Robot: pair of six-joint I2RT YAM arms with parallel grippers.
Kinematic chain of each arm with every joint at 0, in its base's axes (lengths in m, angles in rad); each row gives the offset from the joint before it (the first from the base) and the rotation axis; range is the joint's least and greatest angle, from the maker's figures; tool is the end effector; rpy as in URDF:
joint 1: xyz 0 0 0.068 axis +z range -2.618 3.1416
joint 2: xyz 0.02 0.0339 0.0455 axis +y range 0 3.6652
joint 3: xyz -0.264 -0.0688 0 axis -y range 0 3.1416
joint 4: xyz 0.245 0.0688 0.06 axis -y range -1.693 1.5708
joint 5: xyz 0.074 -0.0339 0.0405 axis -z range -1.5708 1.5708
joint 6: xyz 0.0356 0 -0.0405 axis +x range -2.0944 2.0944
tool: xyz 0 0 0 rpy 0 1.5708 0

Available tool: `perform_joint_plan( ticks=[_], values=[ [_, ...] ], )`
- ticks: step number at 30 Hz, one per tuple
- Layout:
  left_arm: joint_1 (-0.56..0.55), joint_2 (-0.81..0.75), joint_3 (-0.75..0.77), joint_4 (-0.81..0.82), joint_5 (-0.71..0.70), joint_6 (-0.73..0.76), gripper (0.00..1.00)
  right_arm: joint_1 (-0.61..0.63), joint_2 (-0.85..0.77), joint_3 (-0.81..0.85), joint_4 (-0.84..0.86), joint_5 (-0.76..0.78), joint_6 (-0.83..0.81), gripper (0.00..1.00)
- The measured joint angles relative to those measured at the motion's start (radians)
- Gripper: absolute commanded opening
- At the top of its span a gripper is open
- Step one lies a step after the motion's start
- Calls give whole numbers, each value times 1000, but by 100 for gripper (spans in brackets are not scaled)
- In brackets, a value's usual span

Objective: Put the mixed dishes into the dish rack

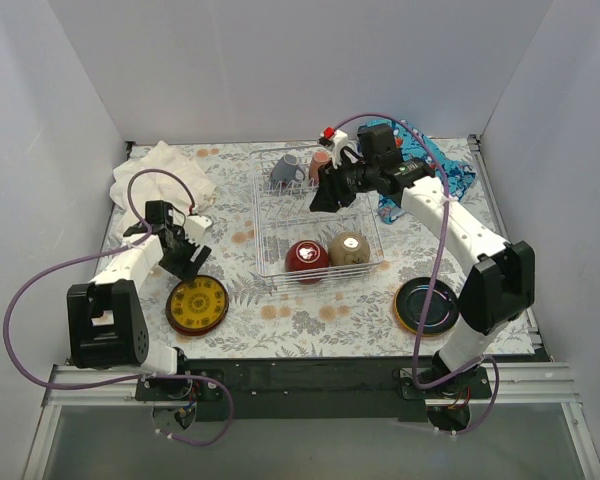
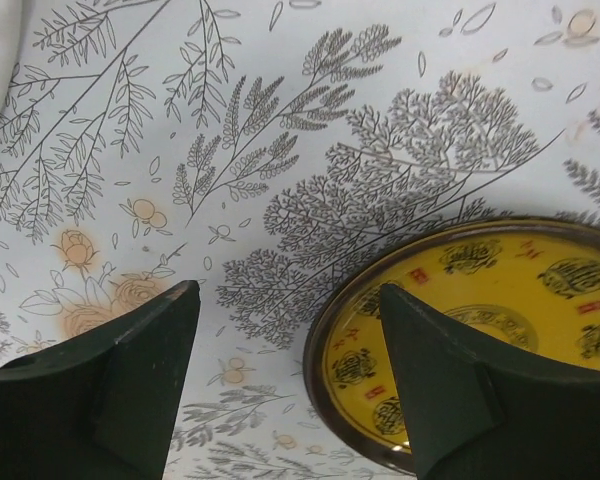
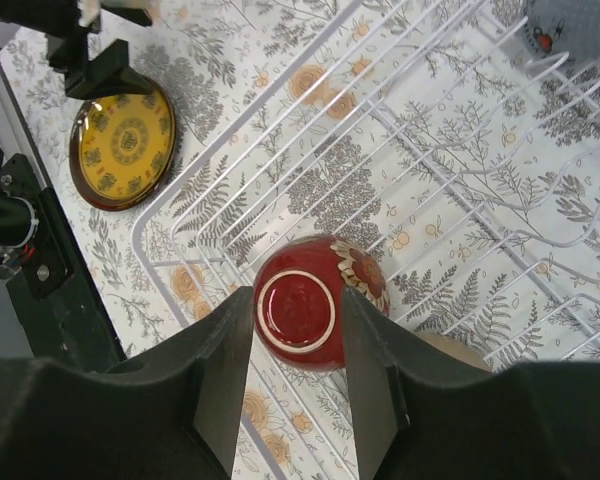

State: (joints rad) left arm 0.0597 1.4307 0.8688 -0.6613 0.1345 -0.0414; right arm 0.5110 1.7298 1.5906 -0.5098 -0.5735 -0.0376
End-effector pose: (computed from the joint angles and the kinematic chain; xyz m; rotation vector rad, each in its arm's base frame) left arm 0.2595 0.0107 0.1924 -0.1079 2.7855 -0.1832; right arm 0.3356 0.2103 0.3368 -0.9141 2.0486 0.8947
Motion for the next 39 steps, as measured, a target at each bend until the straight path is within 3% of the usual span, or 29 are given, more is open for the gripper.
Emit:
perform_joint_plan(
  ticks=[6,9,13,20,32,39],
  values=[
    [27,72,17,-58,26,197,57,-10,-97,-78,4,-32,-34,49],
    [31,132,74,-130,69,259,44,-14,-101,-105,2,-37,-46,49],
    [31,232,171,-245,120,324,34,-16,-101,-129,-7,-42,-51,49],
    [36,307,247,-367,172,357,1,-20,-101,-129,-7,-60,-52,49],
    [42,114,247,-385,234,333,0,-9,80,-28,40,-146,-2,44],
    [42,-10,212,-378,240,331,0,71,200,77,85,-255,50,46]
  ],
)
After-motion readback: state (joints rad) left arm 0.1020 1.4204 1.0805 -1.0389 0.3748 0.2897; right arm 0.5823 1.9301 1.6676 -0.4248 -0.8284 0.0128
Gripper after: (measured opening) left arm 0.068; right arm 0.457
